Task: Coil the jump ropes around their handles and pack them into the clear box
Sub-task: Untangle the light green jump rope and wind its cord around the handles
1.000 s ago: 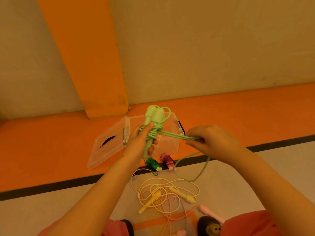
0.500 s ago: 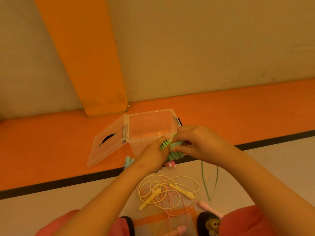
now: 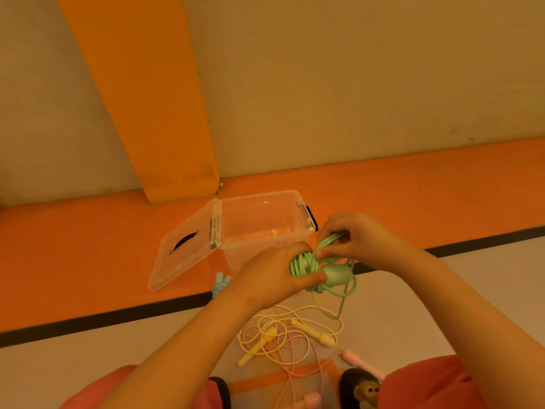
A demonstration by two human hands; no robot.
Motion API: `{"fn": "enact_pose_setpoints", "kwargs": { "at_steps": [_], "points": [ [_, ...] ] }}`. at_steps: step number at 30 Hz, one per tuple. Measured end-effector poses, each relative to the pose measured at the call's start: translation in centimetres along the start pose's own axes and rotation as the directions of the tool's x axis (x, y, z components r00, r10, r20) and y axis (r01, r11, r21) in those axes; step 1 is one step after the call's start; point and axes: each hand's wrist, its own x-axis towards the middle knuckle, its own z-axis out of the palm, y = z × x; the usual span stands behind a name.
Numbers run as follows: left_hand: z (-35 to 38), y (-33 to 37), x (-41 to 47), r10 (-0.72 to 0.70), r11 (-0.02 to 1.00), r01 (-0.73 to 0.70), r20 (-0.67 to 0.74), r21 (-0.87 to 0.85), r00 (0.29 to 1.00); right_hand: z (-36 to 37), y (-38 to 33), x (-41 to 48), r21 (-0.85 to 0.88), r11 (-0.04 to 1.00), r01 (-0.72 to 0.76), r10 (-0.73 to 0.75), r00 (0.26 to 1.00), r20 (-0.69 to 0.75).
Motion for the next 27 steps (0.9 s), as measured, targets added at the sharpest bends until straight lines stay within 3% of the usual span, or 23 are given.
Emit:
{"fn": "enact_pose_setpoints", "kwargs": {
  "at_steps": [3, 8, 11, 15, 19, 23, 27],
  "points": [
    [-0.4, 0.3, -0.5, 0.070, 0.982, -0.072, 0.015, 0.172, 0.997, -0.4, 0.0, -0.1, -0.003, 0.998, -0.060, 0.060, 0.997, 0.038],
    [-1.5, 0.9, -1.7, 0.135, 0.990, -0.138, 0.054, 0.039, 0.989, -1.8, 0.1, -0.6, 0.300, 0.944, -0.135, 0.101, 0.987, 0.128],
    [-1.6, 1.3, -2.3, 0.158, 0.962, -0.135, 0.079, -0.237, 0.984, -2.4, 1.2, -0.9, 0.462, 0.868, -0.182, 0.145, 0.983, 0.114],
    [-2.2, 2.2, -2.4, 0.084, 0.741, -0.086, -0.036, -0.666, 0.996, -2.5, 1.7, -1.0, 0.495, 0.853, -0.168, 0.184, 0.983, 0.015],
    [-2.6, 2.7, -1.9, -0.015, 0.540, -0.096, -0.123, -0.836, 0.992, -1.7, 0.9, -0.6, 0.429, 0.898, -0.102, 0.156, 0.983, -0.095],
    [-2.5, 2.2, -1.4, -0.048, 0.494, -0.125, -0.170, -0.861, 0.984, -1.2, 0.3, -0.4, 0.229, 0.968, -0.100, 0.134, 0.981, -0.139],
    [-3.1, 0.7, -0.5, -0.241, 0.459, -0.099, -0.231, -0.883, 0.943, -1.4, 0.5, -0.8, -0.037, 0.989, -0.144, 0.139, 0.982, -0.124]
  ]
}}
